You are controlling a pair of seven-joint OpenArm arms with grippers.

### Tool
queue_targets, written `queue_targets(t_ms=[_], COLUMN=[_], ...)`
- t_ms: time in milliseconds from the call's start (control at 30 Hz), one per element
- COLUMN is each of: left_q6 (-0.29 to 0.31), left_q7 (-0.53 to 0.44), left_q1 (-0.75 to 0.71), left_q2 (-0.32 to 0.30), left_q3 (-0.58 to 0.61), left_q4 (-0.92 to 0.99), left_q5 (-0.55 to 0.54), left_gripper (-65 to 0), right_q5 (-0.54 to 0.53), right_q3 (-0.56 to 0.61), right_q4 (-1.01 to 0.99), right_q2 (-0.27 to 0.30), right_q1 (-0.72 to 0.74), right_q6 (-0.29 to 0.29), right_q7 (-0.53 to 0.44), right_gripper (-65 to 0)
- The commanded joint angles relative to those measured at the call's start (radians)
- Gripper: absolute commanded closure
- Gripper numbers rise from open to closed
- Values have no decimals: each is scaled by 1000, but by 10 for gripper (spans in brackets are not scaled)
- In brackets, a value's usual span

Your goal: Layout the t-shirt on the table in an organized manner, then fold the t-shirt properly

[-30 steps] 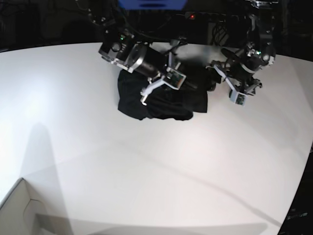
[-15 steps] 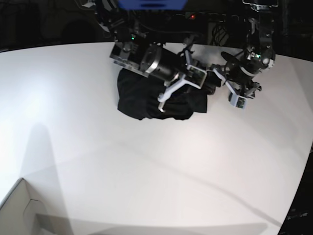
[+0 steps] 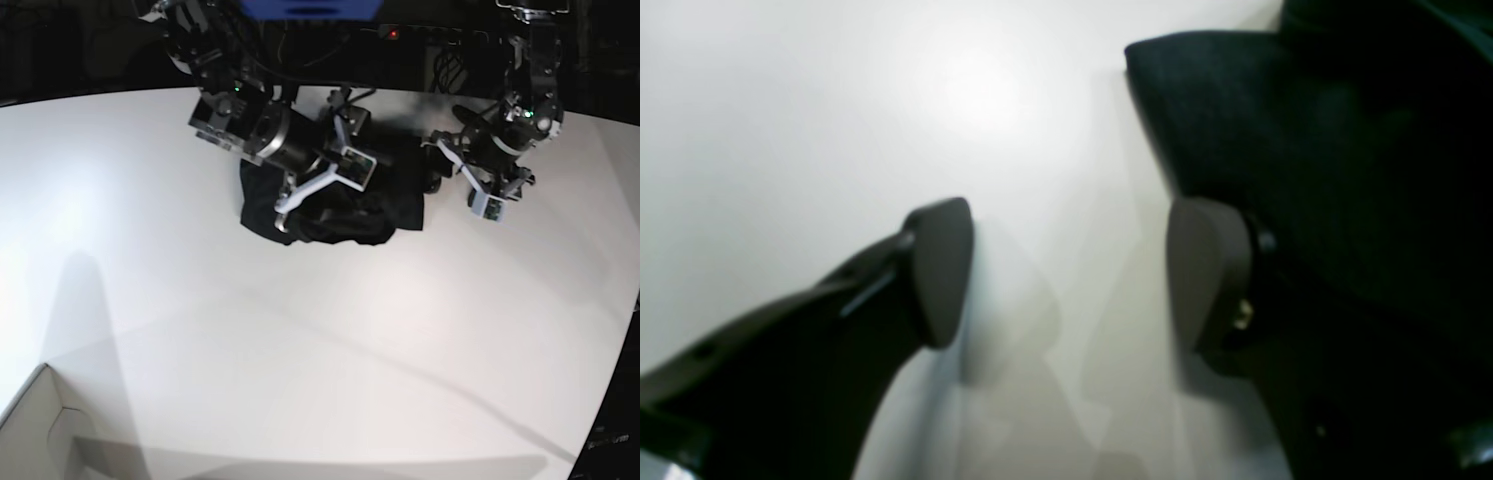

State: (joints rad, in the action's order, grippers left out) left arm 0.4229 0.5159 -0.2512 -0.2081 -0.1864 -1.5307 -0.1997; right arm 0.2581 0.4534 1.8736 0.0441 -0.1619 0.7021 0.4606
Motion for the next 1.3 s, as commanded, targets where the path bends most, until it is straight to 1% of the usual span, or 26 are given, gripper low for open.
queue_targets(t_ms=[0, 100, 233, 367, 433, 533, 667, 733, 800, 967, 1067, 1200, 1267], left_q6=[3, 3, 3, 3, 3, 3, 3, 3, 3, 3, 3, 3, 3], left_q7=[11, 11, 11, 11, 10, 10, 8, 8, 8, 7, 5, 5, 5], left_q1=[2, 3, 3, 3, 3, 3, 3, 3, 3, 3, 5, 5, 5], left_q2=[-9, -9, -9, -9, -9, -9, -9, -9, -9, -9, -9, -9, -9], left_q3=[-3, -3, -3, -3, -3, -3, -3, -3, -3, -3, -3, -3, -3], left_q4=[-11, -11, -9, -9, -9, -9, -9, -8, -8, -6, -4, -4, -4], left_q5=[-1, 1, -1, -4, -4, -4, -5, -4, -4, -4, -4, -1, 1], left_gripper=[-445, -445, -445, -445, -445, -445, -445, -445, -445, -445, -445, -445, -445], right_q5=[-13, -13, -13, -13, -13, -13, -12, -12, -12, -12, -18, -19, -27], right_q3=[0, 0, 0, 0, 0, 0, 0, 0, 0, -3, -23, -14, -14], right_q4=[14, -15, -70, -82, -84, -122, -139, -139, -139, -131, -95, -33, -18], right_q2=[1, 12, 12, 12, 12, 12, 13, 13, 13, 13, 10, 4, -16], right_q1=[6, 11, 18, 18, 28, 45, 48, 46, 46, 46, 40, 37, 43], right_q6=[-4, -4, -4, -4, -4, -4, -4, -4, -4, -4, -4, -4, -4], right_q7=[-26, -27, -27, -29, -29, -29, -29, -29, -29, -29, -29, -29, -29], right_gripper=[-443, -443, -443, -442, -424, -370, -252, -175, -115, -6, 0, 0, 0])
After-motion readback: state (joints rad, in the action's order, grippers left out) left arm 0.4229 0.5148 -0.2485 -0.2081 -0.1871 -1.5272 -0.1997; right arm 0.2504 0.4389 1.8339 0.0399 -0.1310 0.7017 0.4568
